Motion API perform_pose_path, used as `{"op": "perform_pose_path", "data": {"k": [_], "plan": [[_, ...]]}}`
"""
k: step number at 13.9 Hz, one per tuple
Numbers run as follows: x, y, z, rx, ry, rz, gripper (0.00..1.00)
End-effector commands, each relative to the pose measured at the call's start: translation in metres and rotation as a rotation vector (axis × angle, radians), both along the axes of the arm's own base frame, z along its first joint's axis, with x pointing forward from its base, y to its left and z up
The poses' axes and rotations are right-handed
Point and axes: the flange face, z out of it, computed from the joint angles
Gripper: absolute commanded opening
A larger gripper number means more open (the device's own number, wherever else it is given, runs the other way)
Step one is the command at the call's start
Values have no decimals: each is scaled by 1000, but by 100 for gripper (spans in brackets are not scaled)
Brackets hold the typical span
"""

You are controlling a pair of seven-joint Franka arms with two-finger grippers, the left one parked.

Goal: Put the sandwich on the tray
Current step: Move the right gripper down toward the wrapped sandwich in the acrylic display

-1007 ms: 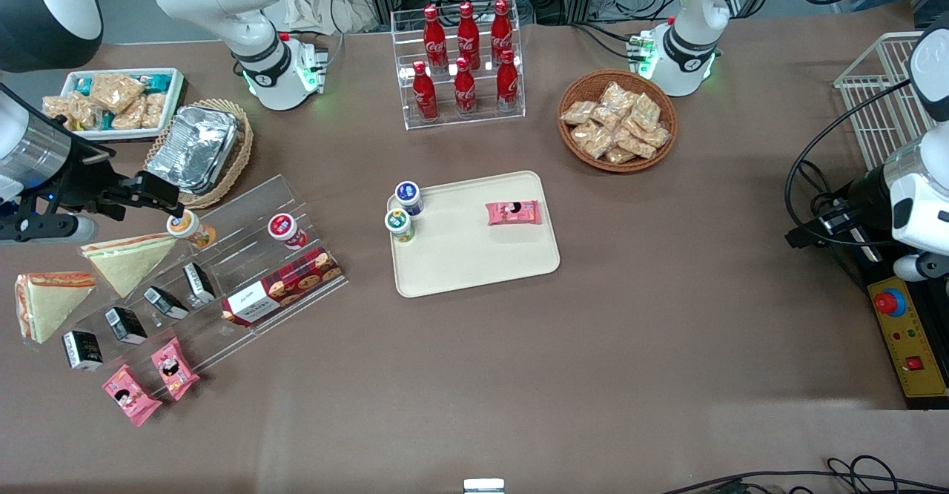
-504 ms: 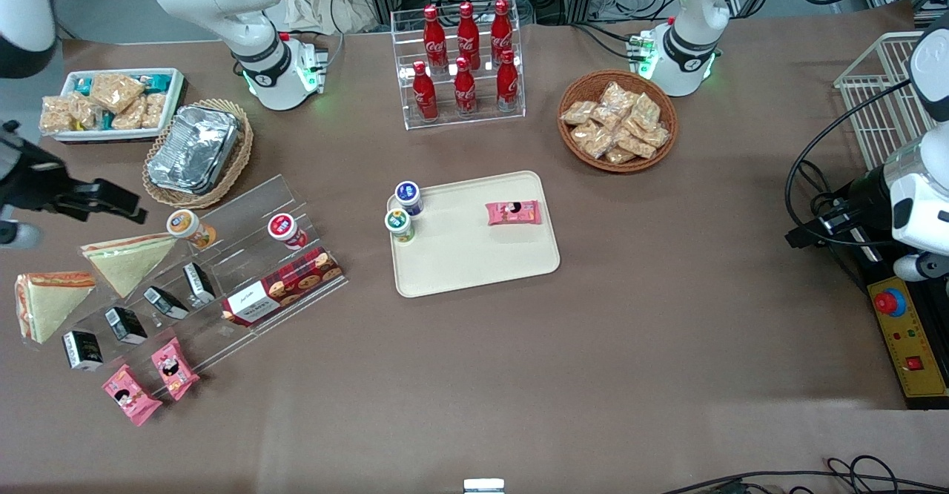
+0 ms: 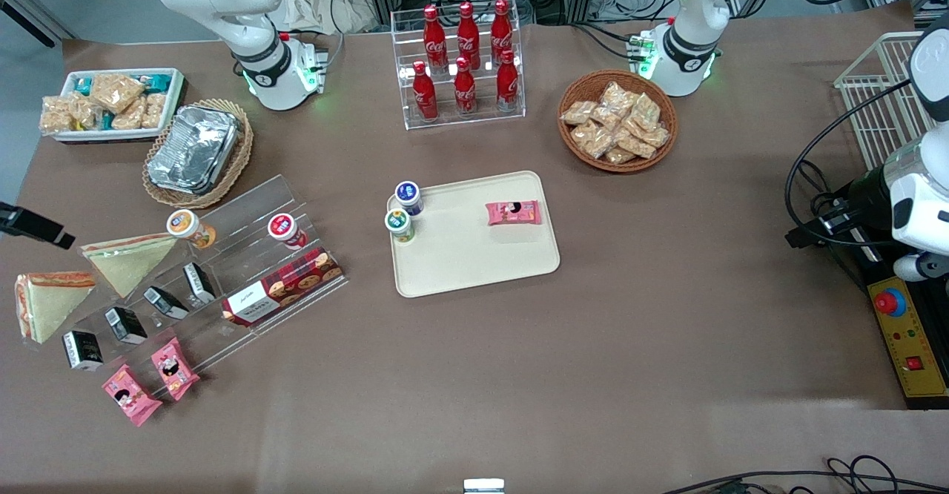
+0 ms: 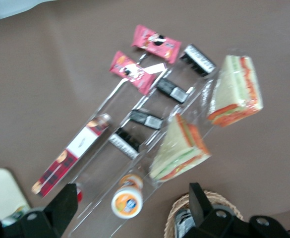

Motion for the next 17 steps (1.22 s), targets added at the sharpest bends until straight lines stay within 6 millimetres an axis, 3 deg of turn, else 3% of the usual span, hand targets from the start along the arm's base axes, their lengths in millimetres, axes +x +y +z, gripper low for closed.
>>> {"op": "perform_pose_path", "data": {"k": [1, 3, 9, 17], "plan": [[5, -39, -15, -22, 2, -66, 100], [5, -70, -32, -21, 4, -109, 100], [7, -137, -88, -9, 7, -230, 100], [18, -166, -157, 15, -18, -280, 100]]}}
